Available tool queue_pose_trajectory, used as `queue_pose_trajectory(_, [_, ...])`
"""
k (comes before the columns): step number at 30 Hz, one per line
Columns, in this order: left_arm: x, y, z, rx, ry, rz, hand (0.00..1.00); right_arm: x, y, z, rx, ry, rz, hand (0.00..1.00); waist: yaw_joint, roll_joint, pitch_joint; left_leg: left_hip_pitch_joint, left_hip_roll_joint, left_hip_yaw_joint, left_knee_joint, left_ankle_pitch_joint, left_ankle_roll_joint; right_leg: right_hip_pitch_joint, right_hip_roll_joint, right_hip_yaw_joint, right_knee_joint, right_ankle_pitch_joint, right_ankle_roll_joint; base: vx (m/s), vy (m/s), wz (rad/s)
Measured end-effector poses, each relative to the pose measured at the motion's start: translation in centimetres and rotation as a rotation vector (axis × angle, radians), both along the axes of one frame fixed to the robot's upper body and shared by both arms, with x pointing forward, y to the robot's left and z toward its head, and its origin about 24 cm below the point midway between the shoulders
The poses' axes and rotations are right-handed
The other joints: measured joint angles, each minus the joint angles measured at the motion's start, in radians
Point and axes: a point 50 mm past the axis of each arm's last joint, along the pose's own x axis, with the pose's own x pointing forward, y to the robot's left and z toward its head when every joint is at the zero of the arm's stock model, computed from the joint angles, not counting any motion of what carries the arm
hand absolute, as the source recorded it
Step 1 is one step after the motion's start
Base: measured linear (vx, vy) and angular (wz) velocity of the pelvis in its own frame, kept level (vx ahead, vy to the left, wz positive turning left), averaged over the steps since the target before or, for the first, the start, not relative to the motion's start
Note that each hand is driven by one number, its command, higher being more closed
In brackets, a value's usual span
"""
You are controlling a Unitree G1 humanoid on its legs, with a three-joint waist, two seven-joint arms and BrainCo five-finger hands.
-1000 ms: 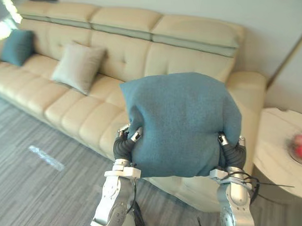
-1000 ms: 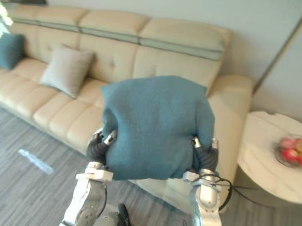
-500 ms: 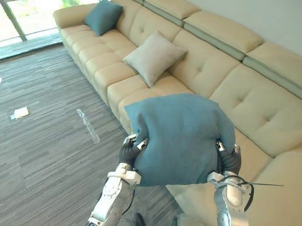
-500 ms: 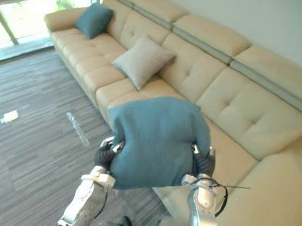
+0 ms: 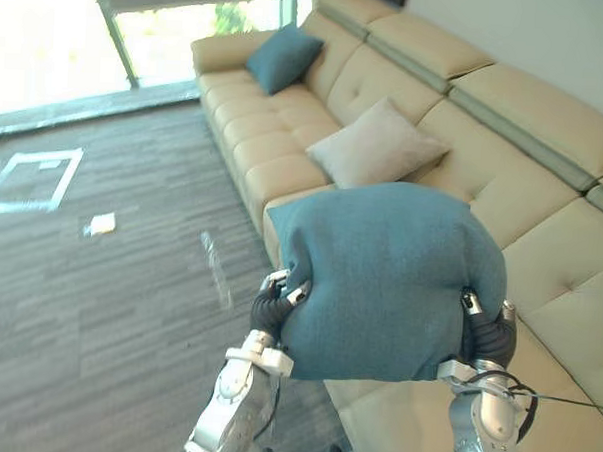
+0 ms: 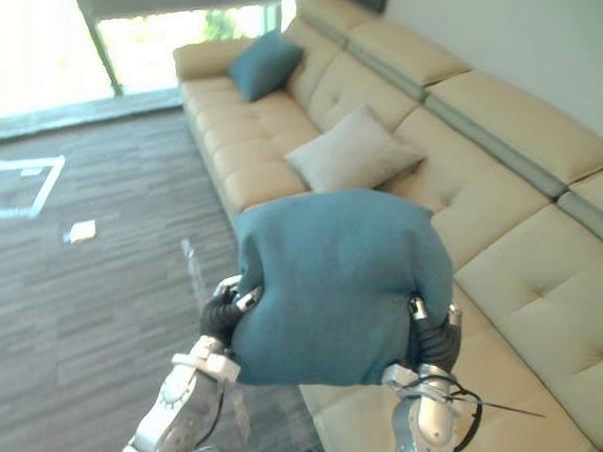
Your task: Pick up cushions and gather them together orderly.
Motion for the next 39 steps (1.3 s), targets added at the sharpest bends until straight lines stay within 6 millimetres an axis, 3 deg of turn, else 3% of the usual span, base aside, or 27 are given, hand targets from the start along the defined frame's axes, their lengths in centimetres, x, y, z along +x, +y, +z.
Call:
queue_pose_trajectory(1, [0.0, 0.1, 0.0, -0.002, -0.001, 0.004, 1.00, 0.3, 0.1, 0.2, 0.002, -0.012, 0.004, 1.00, 0.018, -0.002, 0.001, -0.014, 0.000, -0.072, -0.077, -0.005, -0.017, 0.006, -0.002, 0.076, 0.000, -0.007, 0.011, 0.31, 0.342, -1.79])
queue_pose_trajectory(3, [-0.1, 0.3, -0.1, -0.003, 0.005, 0.016, 1.00, 0.4, 0.3, 0.3, 0.003, -0.018, 0.015, 1.00, 0.021, 0.006, -0.001, 0.002, -0.004, -0.208, -0.240, 0.023, -0.066, 0.007, 0.000, 0.164, 0.023, -0.035, 0.053, 0.23, 0.343, -1.72])
queue_pose_trajectory(4, [-0.3, 0.5, -0.2, -0.006, 0.009, 0.026, 1.00, 0.5, 0.5, 0.1, 0.004, -0.011, 0.021, 1.00, 0.018, 0.021, 0.001, 0.033, -0.002, -0.250, -0.305, 0.103, -0.108, 0.007, 0.006, 0.217, 0.055, -0.069, 0.092, 0.20, 0.345, -1.19])
queue_pose_trajectory(7, [-0.4, 0.6, -0.3, -0.004, 0.012, 0.030, 1.00, 0.3, 0.5, -0.5, 0.012, 0.014, 0.020, 1.00, -0.026, -0.021, -0.005, 0.050, -0.030, -0.128, -0.272, 0.066, -0.056, -0.029, -0.045, 0.283, 0.063, -0.060, 0.122, 0.17, 0.332, -0.98])
queue_pose_trajectory(10, [-0.5, 0.7, -0.4, -0.001, 0.018, 0.031, 1.00, 0.3, 0.6, -0.5, 0.012, 0.013, 0.031, 1.00, -0.024, -0.026, -0.001, 0.062, -0.038, -0.019, -0.251, 0.065, -0.053, -0.081, -0.072, 0.309, 0.081, -0.012, 0.188, 0.12, 0.342, -1.09])
queue_pose_trajectory(12, [-0.5, 1.0, -0.5, 0.004, 0.026, 0.044, 1.00, 0.4, 0.9, -0.5, 0.015, 0.018, 0.043, 1.00, -0.017, -0.023, 0.002, 0.108, -0.032, 0.054, -0.278, 0.065, -0.053, -0.121, -0.083, 0.229, 0.100, 0.015, 0.183, 0.06, 0.146, -1.27])
queue_pose_trajectory(14, [-0.3, 1.5, -0.4, 0.013, 0.015, 0.064, 1.00, 0.6, 1.3, -0.6, 0.020, 0.016, 0.062, 1.00, -0.003, -0.021, 0.000, 0.163, -0.025, 0.141, -0.349, 0.065, -0.052, -0.149, -0.109, 0.063, 0.094, 0.039, 0.149, 0.03, 0.054, -1.42])
queue_pose_trajectory(15, [-0.1, 1.9, -0.2, 0.012, 0.002, 0.085, 1.00, 1.2, 1.7, -0.5, 0.022, 0.007, 0.084, 1.00, -0.004, -0.022, -0.001, 0.180, -0.023, 0.185, -0.389, 0.065, -0.051, -0.170, -0.121, -0.079, 0.067, 0.053, 0.124, 0.01, 0.009, -1.02])
queue_pose_trajectory(19, [0.6, 1.9, -0.7, 0.033, 0.016, 0.083, 1.00, 2.8, 1.6, -1.8, 0.016, 0.054, 0.099, 1.00, -0.045, -0.003, 0.000, 0.180, -0.005, 0.208, -0.455, 0.084, -0.050, -0.187, -0.108, -0.213, -0.014, 0.109, 0.080, 0.02, -0.075, -0.55])
queue_pose_trajectory(22, [0.8, 1.7, -1.3, 0.049, 0.049, 0.068, 1.00, 2.6, 1.3, -3.4, 0.016, 0.126, 0.093, 1.00, -0.057, 0.007, 0.005, 0.191, 0.001, 0.194, -0.495, 0.114, -0.063, -0.175, -0.086, -0.216, -0.047, 0.123, 0.067, 0.06, -0.145, -0.19])
queue_pose_trajectory(25, [0.5, 1.7, -1.8, 0.052, 0.080, 0.064, 1.00, 1.5, 1.2, -4.1, 0.020, 0.169, 0.085, 1.00, -0.051, 0.020, 0.020, 0.190, 0.070, 0.173, -0.299, 0.115, -0.060, -0.088, -0.054, -0.221, -0.059, 0.117, 0.060, 0.08, -0.154, -0.22])
queue_pose_trajectory(27, [-0.1, 1.8, -1.8, 0.042, 0.087, 0.071, 1.00, 0.9, 1.2, -3.2, 0.013, 0.133, 0.086, 1.00, -0.035, 0.041, 0.033, 0.144, 0.127, 0.124, -0.078, 0.135, 0.009, -0.047, -0.027, -0.218, -0.040, 0.073, 0.033, 0.02, -0.137, -0.46])
queue_pose_trajectory(28, [-0.4, 1.8, -1.6, 0.032, 0.081, 0.076, 1.00, 0.8, 1.3, -2.4, 0.008, 0.098, 0.091, 1.00, -0.030, 0.052, 0.035, 0.090, 0.146, 0.069, 0.053, 0.196, 0.069, -0.039, -0.014, -0.195, -0.020, 0.042, 0.013, 0.05, -0.003, -0.54])
queue_pose_trajectory(29, [-0.6, 1.7, -1.2, 0.016, 0.065, 0.081, 1.00, 0.8, 1.3, -1.7, 0.002, 0.069, 0.095, 1.00, -0.023, 0.044, 0.036, 0.038, 0.149, 0.031, 0.128, 0.228, 0.067, -0.029, -0.015, -0.167, -0.022, 0.031, 0.012, 0.09, 0.035, -0.51])
queue_pose_trajectory(31, [-0.5, 1.5, -0.5, -0.006, 0.037, 0.077, 1.00, 0.8, 1.3, -0.9, -0.004, 0.030, 0.093, 1.00, -0.015, 0.047, 0.033, 0.013, 0.113, -0.025, 0.073, 0.122, 0.031, -0.033, -0.017, -0.138, -0.024, 0.031, 0.000, 0.10, 0.041, -0.42])
queue_pose_trajectory(33, [-0.4, 1.4, -0.2, -0.022, 0.017, 0.088, 1.00, 1.2, 1.3, -0.5, -0.008, 0.005, 0.097, 1.00, -0.001, 0.042, 0.034, 0.008, 0.018, -0.126, -0.135, 0.045, -0.017, -0.034, -0.021, -0.085, -0.031, 0.033, -0.004, 0.11, 0.072, -0.68])
queue_pose_trajectory(34, [-0.5, 1.4, -0.2, -0.018, 0.015, 0.087, 1.00, 1.3, 1.2, -0.5, -0.017, 0.005, 0.098, 1.00, 0.003, 0.047, 0.029, 0.018, -0.013, -0.179, -0.260, 0.058, -0.044, -0.041, -0.019, -0.079, -0.033, 0.033, -0.001, 0.11, 0.115, -0.67])
queue_pose_trajectory(35, [-0.4, 1.3, -0.2, -0.017, 0.013, 0.087, 1.00, 1.4, 1.1, -0.5, -0.027, 0.008, 0.100, 1.00, 0.002, 0.056, 0.023, 0.033, -0.021, -0.212, -0.377, 0.102, -0.036, -0.046, -0.008, -0.070, -0.030, 0.031, 0.013, 0.14, 0.165, -0.62])
queue_pose_trajectory(36, [-0.5, 1.4, -0.3, -0.011, 0.016, 0.085, 1.00, 1.6, 1.1, -0.8, -0.027, 0.018, 0.101, 1.00, 0.006, 0.066, 0.016, 0.051, -0.019, -0.216, -0.427, 0.182, -0.073, -0.049, 0.004, -0.051, -0.023, 0.035, 0.035, 0.14, 0.138, -0.59])
queue_pose_trajectory(39, [-0.5, 1.4, -0.5, 0.003, 0.024, 0.077, 1.00, 1.4, 1.1, -1.5, -0.014, 0.053, 0.093, 1.00, -0.004, 0.013, -0.010, 0.069, -0.052, -0.161, -0.463, 0.187, -0.070, -0.048, -0.038, -0.029, -0.050, 0.044, 0.070, 0.25, 0.162, -0.33])
